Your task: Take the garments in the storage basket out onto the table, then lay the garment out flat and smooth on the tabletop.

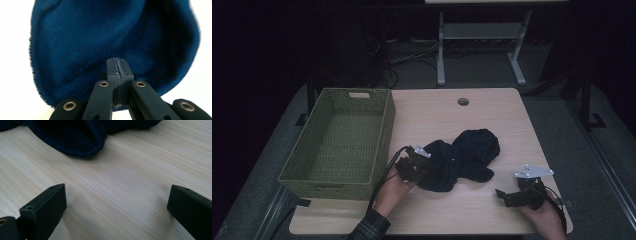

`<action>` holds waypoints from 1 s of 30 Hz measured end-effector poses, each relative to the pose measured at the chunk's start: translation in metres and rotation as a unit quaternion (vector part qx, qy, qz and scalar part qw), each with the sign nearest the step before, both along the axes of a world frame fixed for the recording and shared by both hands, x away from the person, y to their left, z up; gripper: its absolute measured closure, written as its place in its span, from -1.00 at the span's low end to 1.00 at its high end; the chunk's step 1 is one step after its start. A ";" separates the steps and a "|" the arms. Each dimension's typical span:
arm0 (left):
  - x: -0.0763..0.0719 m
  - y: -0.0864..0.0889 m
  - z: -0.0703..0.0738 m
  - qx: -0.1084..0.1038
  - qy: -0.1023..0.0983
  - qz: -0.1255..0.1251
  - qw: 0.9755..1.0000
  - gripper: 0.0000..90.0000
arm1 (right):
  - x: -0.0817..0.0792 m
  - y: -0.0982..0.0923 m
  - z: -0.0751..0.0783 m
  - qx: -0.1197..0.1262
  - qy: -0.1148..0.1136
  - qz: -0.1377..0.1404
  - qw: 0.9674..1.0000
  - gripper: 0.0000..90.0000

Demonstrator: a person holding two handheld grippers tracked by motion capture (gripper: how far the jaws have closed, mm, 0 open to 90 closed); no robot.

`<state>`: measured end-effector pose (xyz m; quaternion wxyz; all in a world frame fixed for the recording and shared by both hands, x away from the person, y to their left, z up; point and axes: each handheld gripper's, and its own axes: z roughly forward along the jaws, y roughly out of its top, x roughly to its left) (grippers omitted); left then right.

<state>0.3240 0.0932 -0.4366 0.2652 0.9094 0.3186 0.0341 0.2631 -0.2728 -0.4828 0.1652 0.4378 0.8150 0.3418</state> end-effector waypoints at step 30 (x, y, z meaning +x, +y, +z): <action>0.001 0.007 -0.015 -0.023 0.010 -0.002 1.000 1.00 | 0.031 0.030 0.019 0.034 0.015 0.046 0.998 0.70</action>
